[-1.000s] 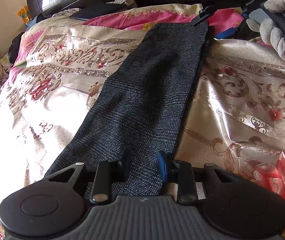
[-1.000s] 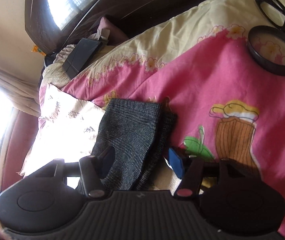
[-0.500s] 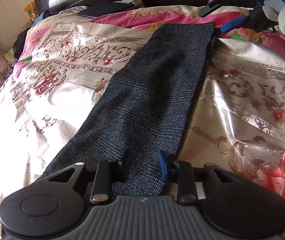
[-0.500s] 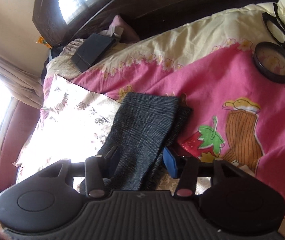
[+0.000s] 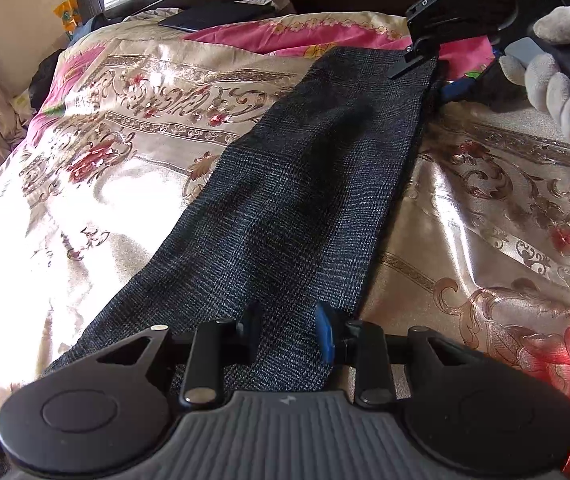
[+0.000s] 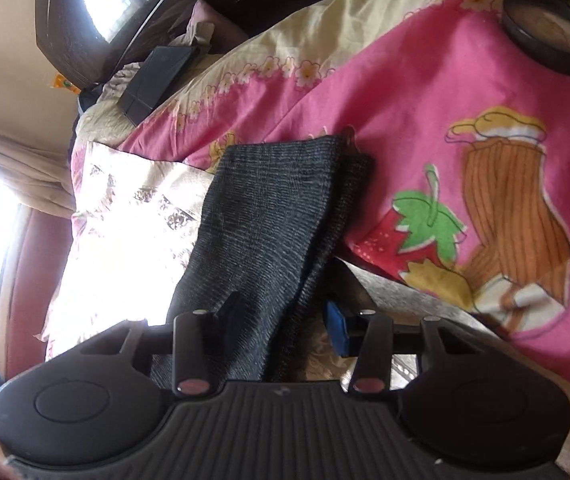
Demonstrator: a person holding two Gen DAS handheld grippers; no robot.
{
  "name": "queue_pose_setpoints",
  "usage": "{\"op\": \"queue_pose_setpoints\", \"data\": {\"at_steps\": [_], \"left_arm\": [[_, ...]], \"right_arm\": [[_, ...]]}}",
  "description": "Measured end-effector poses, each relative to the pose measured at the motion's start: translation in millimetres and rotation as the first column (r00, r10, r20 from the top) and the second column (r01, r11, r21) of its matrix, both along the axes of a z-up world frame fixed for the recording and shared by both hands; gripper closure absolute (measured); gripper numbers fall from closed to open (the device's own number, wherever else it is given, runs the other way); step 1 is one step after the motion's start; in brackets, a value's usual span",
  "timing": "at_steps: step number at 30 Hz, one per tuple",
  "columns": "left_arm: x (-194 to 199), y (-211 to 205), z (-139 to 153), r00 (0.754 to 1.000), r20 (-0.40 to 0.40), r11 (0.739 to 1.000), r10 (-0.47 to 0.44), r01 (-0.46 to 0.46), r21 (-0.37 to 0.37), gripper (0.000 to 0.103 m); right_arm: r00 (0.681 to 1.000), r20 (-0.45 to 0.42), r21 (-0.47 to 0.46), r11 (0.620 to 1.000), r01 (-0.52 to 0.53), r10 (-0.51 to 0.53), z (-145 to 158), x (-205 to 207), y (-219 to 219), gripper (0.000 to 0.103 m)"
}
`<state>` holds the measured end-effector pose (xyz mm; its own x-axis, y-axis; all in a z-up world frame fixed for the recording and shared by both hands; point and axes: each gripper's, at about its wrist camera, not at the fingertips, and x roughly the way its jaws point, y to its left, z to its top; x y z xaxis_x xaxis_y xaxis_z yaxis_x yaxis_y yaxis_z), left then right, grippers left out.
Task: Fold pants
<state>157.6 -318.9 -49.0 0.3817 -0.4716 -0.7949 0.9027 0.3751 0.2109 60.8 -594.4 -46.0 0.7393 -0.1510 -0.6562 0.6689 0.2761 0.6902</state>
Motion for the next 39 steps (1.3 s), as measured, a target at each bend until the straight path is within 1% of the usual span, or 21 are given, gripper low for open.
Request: {"op": "queue_pose_setpoints", "data": {"at_steps": [1,2,4,5,6,7,8,10,12,14,17,19,21,24,25,28,30,34,36,38,39], "left_arm": [[0.4,-0.8,-0.3,1.000,0.003,1.000,0.001,-0.001,-0.003,0.058],[1.3,-1.8,-1.2,1.000,0.007,1.000,0.003,-0.003,-0.007,0.058],[4.4,-2.5,-4.9,1.000,0.007,1.000,0.018,-0.018,-0.009,0.058],[6.5,-2.4,-7.3,0.999,0.004,0.999,0.033,-0.033,-0.010,0.058],[8.6,-1.8,-9.9,0.999,-0.008,0.999,0.049,-0.049,-0.015,0.058],[9.8,-0.8,-11.8,0.998,-0.019,0.998,0.063,-0.064,-0.021,0.058],[9.9,0.6,-12.5,0.997,-0.027,0.996,0.077,-0.078,-0.031,0.058],[8.8,5.4,-12.6,0.995,-0.039,0.993,0.097,-0.099,-0.058,0.058],[9.8,12.2,-11.2,0.991,-0.064,0.989,0.114,-0.120,-0.092,0.058],[13.1,20.7,-8.7,0.986,-0.099,0.982,0.134,-0.145,-0.120,0.058],[17.7,46.2,2.0,0.981,-0.100,0.970,0.167,-0.182,-0.163,0.058],[23.0,71.9,9.6,0.976,-0.094,0.961,0.197,-0.211,-0.180,0.058],[30.2,100.2,15.4,0.966,-0.093,0.947,0.241,-0.255,-0.194,0.058],[40.9,148.5,20.5,0.938,-0.090,0.914,0.335,-0.346,-0.211,0.058],[45.0,169.1,21.8,0.922,-0.093,0.897,0.375,-0.386,-0.217,0.058],[51.0,221.1,23.6,0.882,-0.090,0.853,0.462,-0.470,-0.225,0.058],[52.0,254.6,25.3,0.855,-0.084,0.825,0.512,-0.517,-0.230,0.058],[53.5,314.1,32.4,0.797,-0.083,0.760,0.598,-0.596,-0.258,0.058],[54.8,339.4,36.8,0.767,-0.069,0.727,0.638,-0.630,-0.273,0.058],[57.4,362.6,38.7,0.741,-0.061,0.702,0.669,-0.657,-0.276,0.058],[57.3,374.9,37.7,0.725,-0.061,0.687,0.686,-0.672,-0.276,0.058]], "right_arm": [[1.000,0.020,0.006,1.000,0.012,-0.012,-1.8,3.4,-3.2,0.057],[0.999,0.029,0.001,1.000,0.026,-0.026,-4.1,6.8,-5.8,0.060],[0.998,0.023,0.000,0.998,0.063,-0.063,-12.5,12.8,-11.6,0.084],[0.996,0.012,0.031,0.996,0.084,-0.084,-18.0,14.9,-14.9,0.095],[0.996,0.013,0.054,0.995,0.088,-0.089,-21.1,16.6,-16.9,0.096],[0.997,0.014,0.045,0.996,0.078,-0.078,-18.4,19.0,-16.2,0.096],[0.998,0.014,0.011,0.999,0.053,-0.053,-11.1,22.4,-13.4,0.096],[0.998,0.038,-0.099,0.994,-0.041,0.045,14.6,32.8,0.5,0.096],[0.986,0.046,-0.190,0.971,-0.147,0.158,43.9,47.2,22.0,0.096],[0.965,0.058,-0.259,0.937,-0.233,0.256,70.6,60.4,50.0,0.096],[0.922,0.073,-0.304,0.889,-0.342,0.380,96.4,79.3,97.4,0.096],[0.887,0.076,-0.322,0.853,-0.410,0.455,106.1,94.7,135.2,0.096],[0.837,0.074,-0.328,0.806,-0.493,0.543,109.1,113.2,176.8,0.096],[0.733,0.047,-0.342,0.701,-0.626,0.678,103.7,146.3,250.6,0.096],[0.700,0.037,-0.332,0.670,-0.664,0.713,99.8,155.9,272.2,0.096],[0.582,0.016,-0.327,0.555,-0.765,0.813,89.1,180.9,345.0,0.096],[0.521,0.013,-0.334,0.495,-0.802,0.853,86.1,188.9,386.4,0.096],[0.450,0.042,-0.339,0.436,-0.833,0.892,87.0,202.7,451.0,0.096],[0.401,0.047,-0.374,0.388,-0.842,0.915,92.7,205.2,488.0,0.096],[0.351,0.055,-0.398,0.343,-0.851,0.935,96.5,208.6,520.2,0.096],[0.323,0.046,-0.410,0.313,-0.857,0.945,95.8,210.3,537.6,0.096]]}}
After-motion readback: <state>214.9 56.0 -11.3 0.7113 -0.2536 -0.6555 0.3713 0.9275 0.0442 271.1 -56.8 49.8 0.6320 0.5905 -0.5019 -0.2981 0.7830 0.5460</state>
